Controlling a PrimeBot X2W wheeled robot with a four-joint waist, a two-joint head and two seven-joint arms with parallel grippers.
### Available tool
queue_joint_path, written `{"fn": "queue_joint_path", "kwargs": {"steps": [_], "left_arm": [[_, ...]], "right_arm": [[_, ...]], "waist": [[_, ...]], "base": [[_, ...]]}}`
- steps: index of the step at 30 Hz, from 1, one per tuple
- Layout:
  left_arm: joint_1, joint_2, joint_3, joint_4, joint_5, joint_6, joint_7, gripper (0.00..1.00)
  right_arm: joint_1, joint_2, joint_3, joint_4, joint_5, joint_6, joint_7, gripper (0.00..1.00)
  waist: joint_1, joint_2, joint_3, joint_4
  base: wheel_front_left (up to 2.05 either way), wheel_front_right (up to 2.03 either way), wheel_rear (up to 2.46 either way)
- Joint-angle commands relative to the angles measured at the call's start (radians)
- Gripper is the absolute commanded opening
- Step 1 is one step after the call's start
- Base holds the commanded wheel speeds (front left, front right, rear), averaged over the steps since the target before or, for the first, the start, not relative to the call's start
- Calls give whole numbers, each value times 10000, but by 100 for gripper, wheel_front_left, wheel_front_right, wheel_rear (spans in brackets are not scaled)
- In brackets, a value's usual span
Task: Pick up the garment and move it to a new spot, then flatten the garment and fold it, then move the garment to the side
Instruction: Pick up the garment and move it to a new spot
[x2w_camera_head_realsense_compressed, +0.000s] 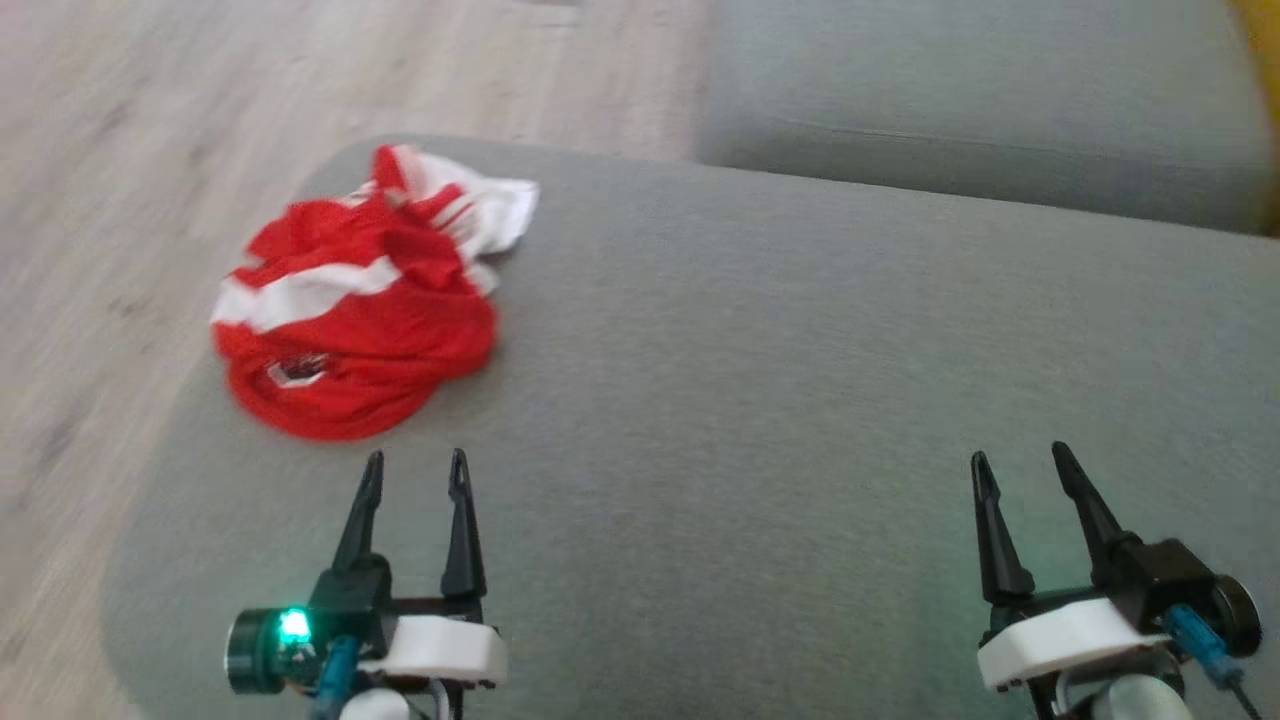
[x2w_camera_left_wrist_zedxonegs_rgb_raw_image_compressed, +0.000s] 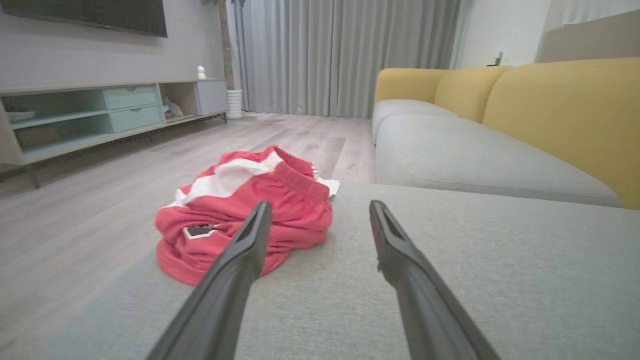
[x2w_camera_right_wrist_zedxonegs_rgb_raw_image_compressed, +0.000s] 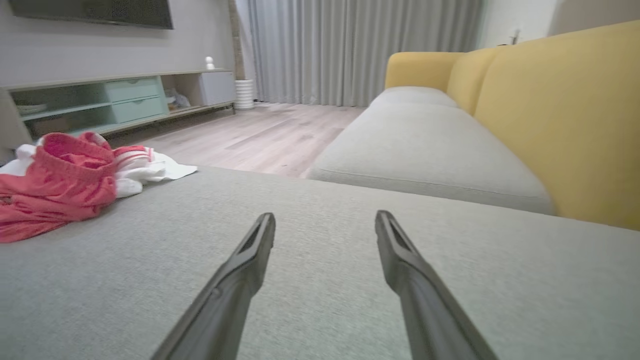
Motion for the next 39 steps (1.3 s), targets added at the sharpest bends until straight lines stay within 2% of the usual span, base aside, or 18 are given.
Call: {"fn": "queue_joint_path", "kwargs": {"steps": [1, 4, 7, 14, 19, 23, 28, 33, 36, 39], "left_arm": [[-485, 26, 462, -377, 106, 52, -97, 100], [-404, 26, 835, -486, 246, 67, -97, 100], [-353, 26, 1134, -561, 255, 47, -97, 100], [-295, 26, 1614, -787, 355, 46, -97, 100], [-870, 26, 1674, -863, 475, -47, -97, 100], [-2019, 26, 1597, -727, 683, -344, -97, 100], [-3840, 26, 1468, -32, 645, -654, -97, 100], [-5535, 26, 1323, 1526, 353, -535, -97, 100], [-6313, 26, 1100, 2686, -58, -643, -97, 100], [-6952, 26, 919, 3272, -548, -720, -97, 100]], "right_arm": [[-371, -93, 178, -325, -82, -7, -109, 100], [-481, -93, -12, -261, -214, -7, -109, 100], [-549, -93, -138, -263, -282, -7, -109, 100], [-761, -93, -222, -229, -532, -7, -109, 100], [-750, -93, -507, -386, -967, -7, -109, 100], [-868, -143, -652, -552, -1568, -7, -109, 100], [-1333, -776, -829, -747, -1851, -7, -109, 100], [-1778, -1433, -844, -899, -1929, -7, -109, 100], [-1914, -1702, -879, -966, -1923, -7, -109, 100], [-1981, -1880, -922, -1028, -1895, -7, -109, 100]], "waist": [[0, 0, 227, 1129], [0, 0, 328, 2035], [0, 0, 400, 2520], [0, 0, 746, 2784], [0, 0, 1282, 2891], [0, 0, 1969, 2737], [0, 0, 3047, 2348], [0, 0, 3944, 1928], [0, 0, 4313, 1740], [0, 0, 4628, 1602]], "base": [[0, 0, 0], [0, 0, 0], [0, 0, 0], [0, 0, 0], [0, 0, 0], [0, 0, 0], [0, 0, 0], [0, 0, 0], [0, 0, 0], [0, 0, 0]]}}
